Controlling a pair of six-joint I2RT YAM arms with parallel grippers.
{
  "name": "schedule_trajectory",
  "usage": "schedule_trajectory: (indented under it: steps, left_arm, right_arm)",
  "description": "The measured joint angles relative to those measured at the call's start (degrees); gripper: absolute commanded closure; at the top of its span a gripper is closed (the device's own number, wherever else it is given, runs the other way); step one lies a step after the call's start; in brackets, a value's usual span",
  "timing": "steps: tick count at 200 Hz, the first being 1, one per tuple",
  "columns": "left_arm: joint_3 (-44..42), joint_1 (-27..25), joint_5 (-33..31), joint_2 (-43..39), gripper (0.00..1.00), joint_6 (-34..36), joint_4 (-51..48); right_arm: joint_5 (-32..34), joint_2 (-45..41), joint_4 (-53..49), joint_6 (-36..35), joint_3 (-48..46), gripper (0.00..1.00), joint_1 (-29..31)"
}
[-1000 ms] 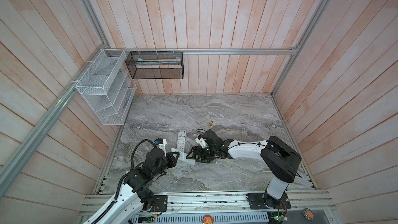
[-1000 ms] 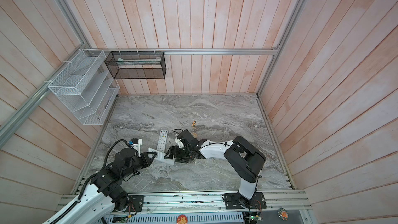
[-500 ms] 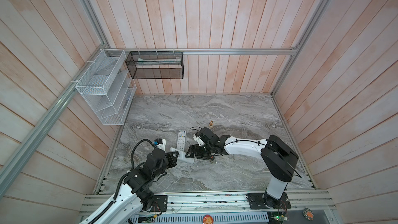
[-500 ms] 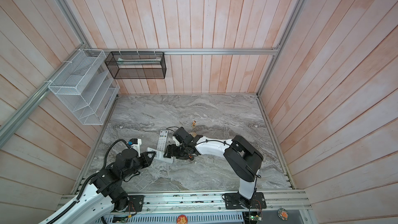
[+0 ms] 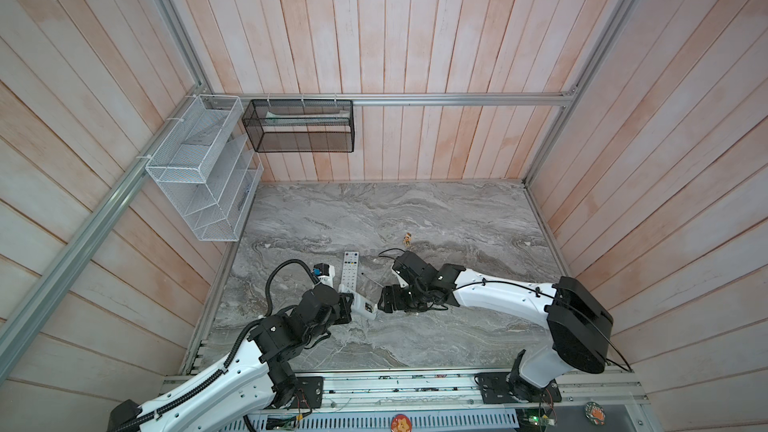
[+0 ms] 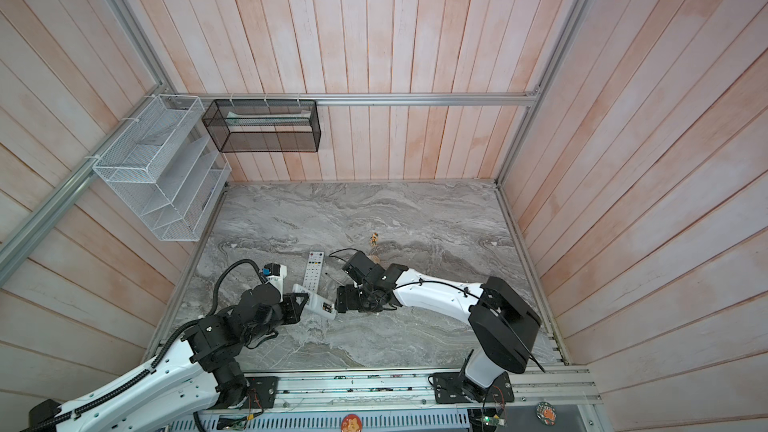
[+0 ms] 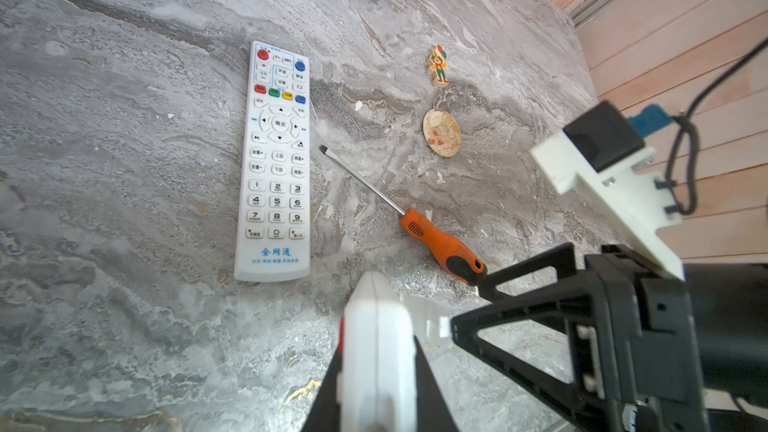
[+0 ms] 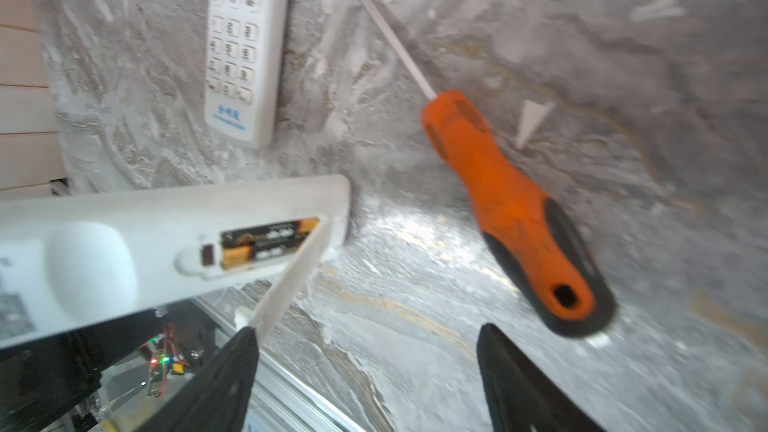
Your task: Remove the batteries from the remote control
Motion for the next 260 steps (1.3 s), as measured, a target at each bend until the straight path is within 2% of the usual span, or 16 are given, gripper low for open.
schedule_trajectory:
  steps: [45,78,109,170,260]
  left_arm:
    - [0.68,-0.76,-1.64,1.44,1.0,-0.04,0.2]
    - [0.68,-0.76,-1.81,1.38,1.0,-0.02,0.15]
    - [0.66,-0.83,-2.08,1.11,1.0,0.2,0.0]
    - [0.66,-0.83,-2.03,0.44,1.0,0.2,-0.81]
    - [0.66,-0.83,-1.57,0.44,1.0,0.2,-0.74]
  right_arm:
    - [1.77,-6.05,-3.78,0.02,-2.95,0.08,-0.63]
    - [-0.13,-12.35,2.21,-0.92,-5.57,0.06,-3.02]
    - [-4.52,-12.85,7.74,-4.7,-7.87,0.08,-4.85]
    - [-15.47,-4.72,17.4,-4.66,-8.44,0.24,-4.33]
    - [-19.43,4.46,21.79,-2.27,-6.8,0.52,-3.76]
